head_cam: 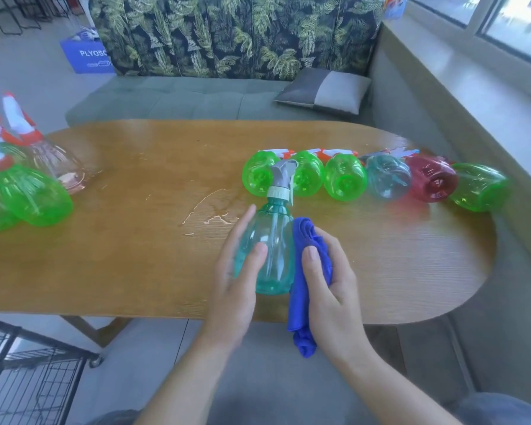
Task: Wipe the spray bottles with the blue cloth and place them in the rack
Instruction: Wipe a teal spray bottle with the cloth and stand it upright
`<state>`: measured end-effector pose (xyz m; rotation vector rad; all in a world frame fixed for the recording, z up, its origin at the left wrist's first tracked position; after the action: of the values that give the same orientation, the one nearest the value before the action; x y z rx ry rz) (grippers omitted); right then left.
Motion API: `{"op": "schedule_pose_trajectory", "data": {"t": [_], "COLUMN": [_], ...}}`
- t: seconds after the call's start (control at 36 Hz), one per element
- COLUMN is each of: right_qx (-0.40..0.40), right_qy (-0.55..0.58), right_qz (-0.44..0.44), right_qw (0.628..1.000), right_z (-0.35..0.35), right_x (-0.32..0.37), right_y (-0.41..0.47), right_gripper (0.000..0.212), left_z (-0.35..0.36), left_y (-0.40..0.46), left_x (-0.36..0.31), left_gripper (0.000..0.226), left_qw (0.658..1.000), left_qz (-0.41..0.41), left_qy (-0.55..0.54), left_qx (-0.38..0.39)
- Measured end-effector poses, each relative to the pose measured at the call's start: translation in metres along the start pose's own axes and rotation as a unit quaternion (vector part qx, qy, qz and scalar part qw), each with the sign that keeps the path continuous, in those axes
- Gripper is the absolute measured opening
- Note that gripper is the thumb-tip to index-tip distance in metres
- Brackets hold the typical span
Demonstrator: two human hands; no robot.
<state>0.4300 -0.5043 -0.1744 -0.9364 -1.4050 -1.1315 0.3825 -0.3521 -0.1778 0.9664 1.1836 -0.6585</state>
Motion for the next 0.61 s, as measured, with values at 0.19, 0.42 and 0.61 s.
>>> {"op": "schedule_pose_trajectory", "data": {"t": [0.19, 0.42, 0.61], "right_qx": [0.021, -0.026, 0.022], "right_qy": [-0.039, -0.110, -0.228], "right_qz": [-0.032, -0.128, -0.208], "right_qw": [0.998, 0.985, 0.951], "right_z": [0.005, -0.016, 0.009], "right_x": [0.018, 0.052, 0.054], "right_y": [-0.001, 0.029, 0.017], "right_gripper": [0.030, 0.030, 0.033], "left_z": [-0.001, 0.012, 0.002], "left_y": [-0.002, -0.005, -0.002], "left_x": [-0.004, 0.003, 0.006], "left_gripper": [0.054, 0.051, 0.048], "left_qw": [0.999, 0.998, 0.999], "left_qz": [0.016, -0.034, -0.033], "left_qy": [0.031, -0.054, -0.041], "left_qx": [-0.013, 0.014, -0.005]}}
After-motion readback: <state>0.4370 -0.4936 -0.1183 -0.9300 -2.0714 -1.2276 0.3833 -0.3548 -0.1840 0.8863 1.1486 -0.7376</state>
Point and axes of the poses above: each hand's wrist, its own y-axis towards the middle knuckle, its own z-axis out of the palm, x = y × z, the point moved 10 cm from there along y, towards the middle knuckle, and after that the axes turned 4 degrees about z, right-handed, at the moved point
